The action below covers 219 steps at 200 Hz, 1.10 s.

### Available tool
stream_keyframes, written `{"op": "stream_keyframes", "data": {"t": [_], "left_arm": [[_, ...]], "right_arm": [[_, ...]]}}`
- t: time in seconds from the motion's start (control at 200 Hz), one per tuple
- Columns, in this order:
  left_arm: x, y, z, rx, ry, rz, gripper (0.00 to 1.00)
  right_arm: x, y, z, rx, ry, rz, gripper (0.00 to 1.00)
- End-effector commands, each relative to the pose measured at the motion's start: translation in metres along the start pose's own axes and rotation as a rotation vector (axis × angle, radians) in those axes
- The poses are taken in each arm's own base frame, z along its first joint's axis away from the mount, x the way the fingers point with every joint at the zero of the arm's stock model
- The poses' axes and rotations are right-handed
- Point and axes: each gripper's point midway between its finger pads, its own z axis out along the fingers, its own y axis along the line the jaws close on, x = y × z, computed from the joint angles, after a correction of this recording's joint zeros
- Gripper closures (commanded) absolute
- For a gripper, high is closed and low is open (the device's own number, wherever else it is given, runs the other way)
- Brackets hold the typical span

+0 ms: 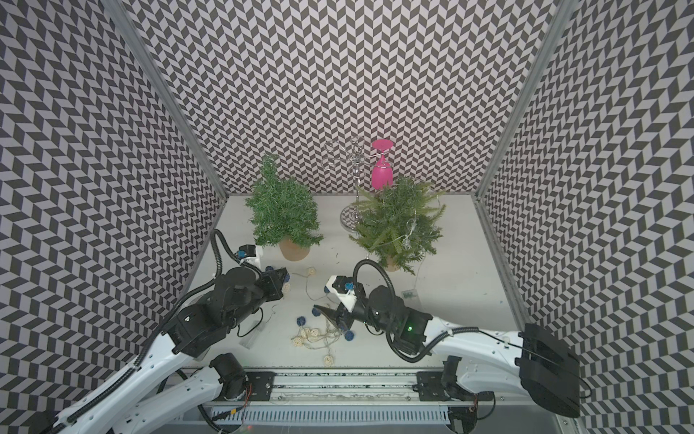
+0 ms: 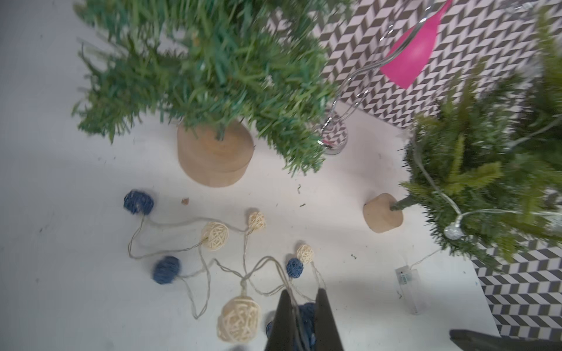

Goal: Wrap string light around the christmas tree
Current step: Place the light string at the center of the board, then wrap the light string around the Christmas tree.

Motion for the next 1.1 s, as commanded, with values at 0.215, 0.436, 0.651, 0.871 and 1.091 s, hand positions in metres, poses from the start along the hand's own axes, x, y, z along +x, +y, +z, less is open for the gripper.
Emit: {"op": "stream_keyframes", "data": {"t": [0.215, 0.436, 0.651, 0.871, 1.091], "left_arm": [[-0.046, -0.055, -0.030, 0.249, -0.151, 0.215, 1.00], [-0.034, -0.071, -0.030, 0.358, -0.130, 0.263, 1.00], [-0.029, -0.085, -0.050, 0.482, -0.132, 0.277, 1.00], [-0.029, -0.079, -0.061, 0.491, -0.158, 0.250, 1.00], [-0.029, -0.083, -0.064, 0.519, -0.155, 0.252, 1.00]], "right_arm": [[-0.018, -0.027, 0.027, 0.027, -0.051, -0.104, 0.28], [0.006, -0.051, 0.048, 0.126, 0.007, -0.128, 0.29], [0.003, -0.051, 0.057, 0.121, -0.060, -0.113, 0.31], [0.006, -0.020, 0.077, -0.071, -0.070, -0.103, 0.36], [-0.001, -0.016, 0.090, -0.048, -0.122, -0.091, 0.37]]}}
